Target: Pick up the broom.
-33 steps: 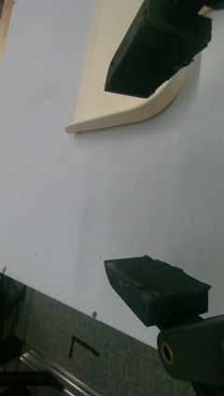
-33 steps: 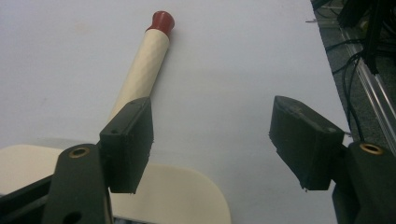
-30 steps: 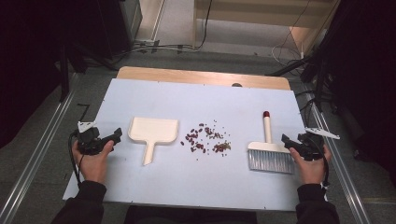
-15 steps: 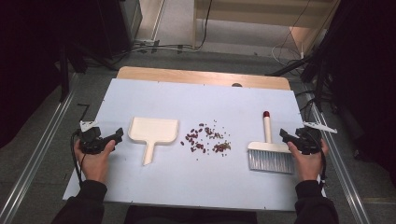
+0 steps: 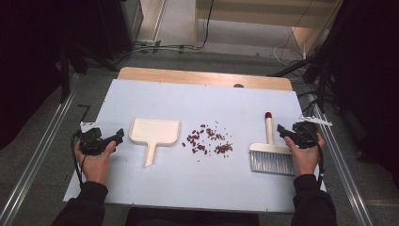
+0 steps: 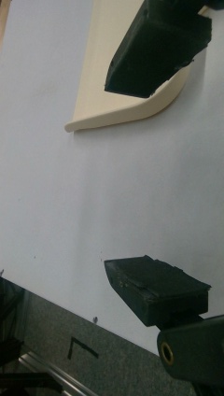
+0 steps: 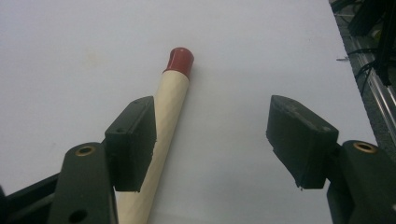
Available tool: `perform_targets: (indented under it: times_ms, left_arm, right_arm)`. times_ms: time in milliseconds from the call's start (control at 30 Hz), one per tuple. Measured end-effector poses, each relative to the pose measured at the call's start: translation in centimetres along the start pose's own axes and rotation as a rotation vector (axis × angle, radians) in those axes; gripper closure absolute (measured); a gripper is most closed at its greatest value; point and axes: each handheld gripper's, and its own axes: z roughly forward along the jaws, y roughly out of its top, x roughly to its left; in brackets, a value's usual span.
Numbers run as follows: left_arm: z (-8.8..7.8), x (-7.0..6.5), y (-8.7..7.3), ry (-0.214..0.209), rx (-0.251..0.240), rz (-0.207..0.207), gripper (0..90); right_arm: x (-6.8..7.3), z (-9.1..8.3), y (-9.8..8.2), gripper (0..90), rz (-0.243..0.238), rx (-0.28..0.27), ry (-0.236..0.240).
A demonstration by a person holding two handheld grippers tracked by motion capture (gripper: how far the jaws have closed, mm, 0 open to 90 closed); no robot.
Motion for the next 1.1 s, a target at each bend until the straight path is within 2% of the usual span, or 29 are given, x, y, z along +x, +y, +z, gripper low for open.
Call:
perform_targets:
  times_ms: [800,1100]
  left_arm:
    - [0.1,0.0,0.0,-0.004,0.000,0.002,13.8]
    - [0.2,0.0,0.0,-0.006,0.001,0.002,13.8]
  right_arm:
    - [0.4,2.8,2.1,33.8,-0.014,0.035,-0.009]
    - [0.7,4.2,3.4,36.4,-0.013,0.057,0.006]
